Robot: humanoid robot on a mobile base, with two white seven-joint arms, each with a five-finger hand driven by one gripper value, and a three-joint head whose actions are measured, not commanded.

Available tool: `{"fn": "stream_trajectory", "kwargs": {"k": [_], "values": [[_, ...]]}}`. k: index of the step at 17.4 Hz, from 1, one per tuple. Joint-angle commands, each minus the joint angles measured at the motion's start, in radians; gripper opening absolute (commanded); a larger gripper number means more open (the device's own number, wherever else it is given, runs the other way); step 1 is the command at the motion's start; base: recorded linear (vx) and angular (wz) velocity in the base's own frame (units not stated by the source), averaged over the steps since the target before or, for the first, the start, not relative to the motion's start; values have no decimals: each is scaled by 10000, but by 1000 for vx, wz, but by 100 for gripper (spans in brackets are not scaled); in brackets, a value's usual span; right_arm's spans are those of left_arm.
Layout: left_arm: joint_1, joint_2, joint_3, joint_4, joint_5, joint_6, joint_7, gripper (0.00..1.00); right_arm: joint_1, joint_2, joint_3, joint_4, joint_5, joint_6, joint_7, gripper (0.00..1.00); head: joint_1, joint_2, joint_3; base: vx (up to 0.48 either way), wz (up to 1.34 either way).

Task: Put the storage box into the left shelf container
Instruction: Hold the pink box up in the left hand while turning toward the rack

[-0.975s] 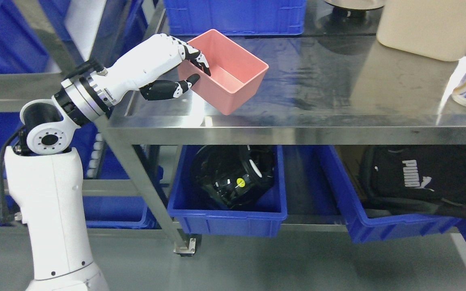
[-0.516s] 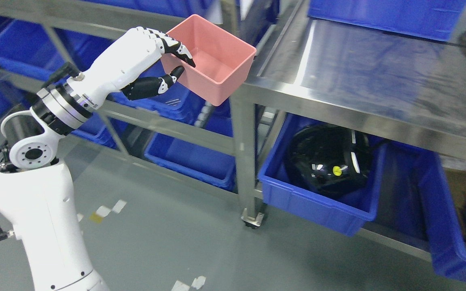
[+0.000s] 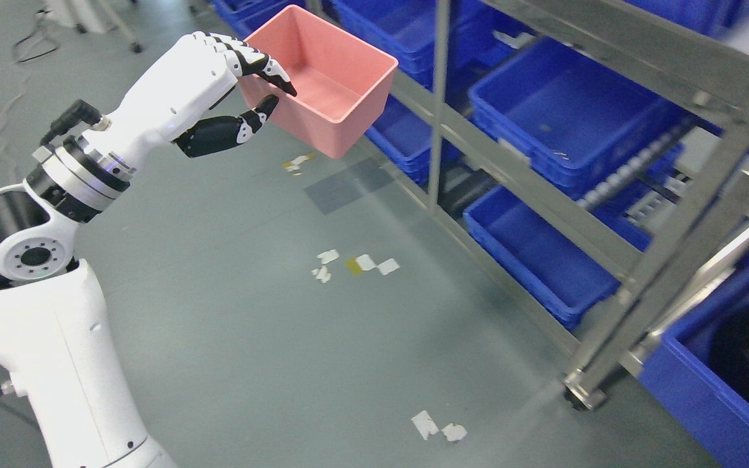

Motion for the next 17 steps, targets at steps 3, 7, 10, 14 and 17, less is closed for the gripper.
{"fn": "stream_trajectory", "kwargs": {"k": [3, 7, 10, 14, 17], "values": [[34, 109, 381, -333, 42, -1, 24, 0, 0, -175, 0, 0, 77, 6, 3436, 100, 0, 1, 0, 63, 1019], [49, 109, 779, -318, 42, -1, 24, 1, 0, -175, 0, 0, 77, 6, 3436, 100, 0, 1, 0, 131, 800], [80, 109, 964, -287, 42, -1, 24, 1, 0, -175, 0, 0, 77, 6, 3436, 100, 0, 3, 0, 160, 628], [187, 109, 979, -287, 42, -1, 40, 1, 0, -175, 0, 0, 77, 6, 3436, 100, 0, 3, 0, 209, 503], [187, 109, 980, -287, 42, -1, 55, 1, 0, -175, 0, 0, 77, 6, 3436, 100, 0, 3, 0, 236, 383]]}}
